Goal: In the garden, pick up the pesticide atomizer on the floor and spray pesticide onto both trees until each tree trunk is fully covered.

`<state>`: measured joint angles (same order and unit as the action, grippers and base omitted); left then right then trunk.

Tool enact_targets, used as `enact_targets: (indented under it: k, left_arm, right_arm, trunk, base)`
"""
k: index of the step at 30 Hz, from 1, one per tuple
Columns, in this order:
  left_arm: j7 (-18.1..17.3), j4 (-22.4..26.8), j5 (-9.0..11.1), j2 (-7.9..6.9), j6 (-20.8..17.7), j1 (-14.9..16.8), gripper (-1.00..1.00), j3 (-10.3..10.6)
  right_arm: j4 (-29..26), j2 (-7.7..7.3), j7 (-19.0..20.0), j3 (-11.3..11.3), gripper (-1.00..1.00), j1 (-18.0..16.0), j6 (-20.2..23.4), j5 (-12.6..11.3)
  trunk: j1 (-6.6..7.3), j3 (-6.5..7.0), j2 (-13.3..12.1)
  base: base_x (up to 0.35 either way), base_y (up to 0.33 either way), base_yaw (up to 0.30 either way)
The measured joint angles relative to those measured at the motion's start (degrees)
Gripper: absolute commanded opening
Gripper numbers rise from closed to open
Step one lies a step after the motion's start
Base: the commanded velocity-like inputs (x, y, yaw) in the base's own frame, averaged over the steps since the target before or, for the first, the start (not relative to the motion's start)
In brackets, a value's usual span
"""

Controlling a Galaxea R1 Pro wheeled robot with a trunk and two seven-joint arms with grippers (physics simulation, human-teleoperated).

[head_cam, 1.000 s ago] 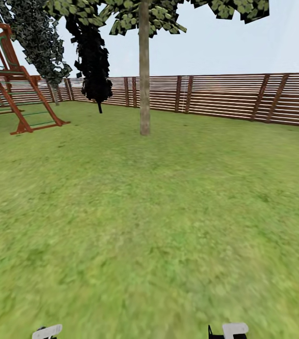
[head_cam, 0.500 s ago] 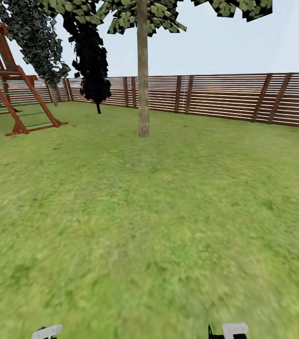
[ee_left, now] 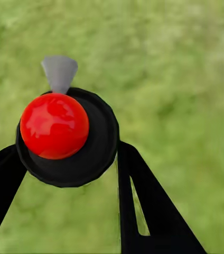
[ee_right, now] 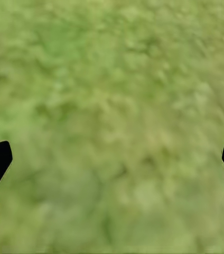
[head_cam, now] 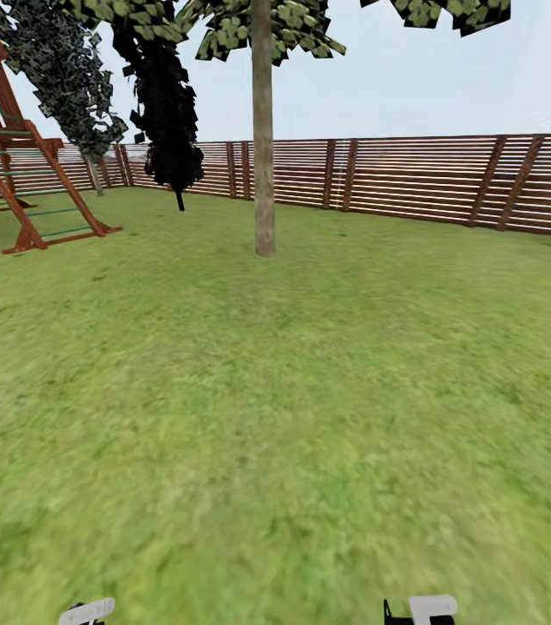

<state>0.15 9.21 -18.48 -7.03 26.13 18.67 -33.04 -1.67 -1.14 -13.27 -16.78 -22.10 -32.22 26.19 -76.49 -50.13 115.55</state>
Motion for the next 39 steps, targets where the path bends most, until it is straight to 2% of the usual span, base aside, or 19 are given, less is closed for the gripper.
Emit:
enact_targets:
  k: [39]
  left_arm:
    - [0.0,0.0,0.0,0.0,0.0,0.0,-1.0,0.0]
  right_arm:
    - [0.0,0.0,0.0,0.0,1.0,0.0,0.0,0.0]
  trunk:
    - [0.0,0.0,0.0]
  base:
    - [0.339,0.0,0.0]
